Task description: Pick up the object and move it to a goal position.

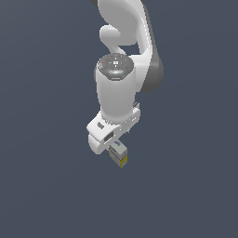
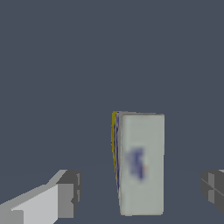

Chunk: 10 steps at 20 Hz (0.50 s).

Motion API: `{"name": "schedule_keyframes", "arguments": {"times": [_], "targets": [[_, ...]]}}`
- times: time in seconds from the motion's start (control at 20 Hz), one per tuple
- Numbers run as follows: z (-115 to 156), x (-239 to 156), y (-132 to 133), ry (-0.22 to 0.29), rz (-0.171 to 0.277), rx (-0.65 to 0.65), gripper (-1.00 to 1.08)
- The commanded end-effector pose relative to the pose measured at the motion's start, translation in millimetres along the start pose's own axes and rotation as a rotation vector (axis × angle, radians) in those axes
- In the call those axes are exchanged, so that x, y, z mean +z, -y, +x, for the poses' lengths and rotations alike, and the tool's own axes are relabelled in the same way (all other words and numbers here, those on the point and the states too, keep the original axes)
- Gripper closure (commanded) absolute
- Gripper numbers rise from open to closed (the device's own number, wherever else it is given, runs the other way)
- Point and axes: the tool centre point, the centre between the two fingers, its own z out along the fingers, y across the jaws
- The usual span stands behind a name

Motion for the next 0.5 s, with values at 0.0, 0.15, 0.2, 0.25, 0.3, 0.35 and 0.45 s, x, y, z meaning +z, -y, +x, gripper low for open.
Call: {"name": "schedule_keyframes", "arguments": {"times": [0.0,0.15,0.2,0.25,0.3,0.35,0.45], "targets": [[1,2,-2,-0.001,0.000,-0.013,-0.92],[1,3,-2,0.000,0.001,-0.011,-0.92],[1,3,-2,0.000,0.001,-0.011,-0.92],[1,4,-2,0.000,0.001,-0.011,-0.92],[1,6,-2,0.000,0.001,-0.011,-0.92],[1,8,-2,0.000,0.001,-0.011,-0.92],[1,15,-2,-0.001,0.001,-0.012,-0.92]]}}
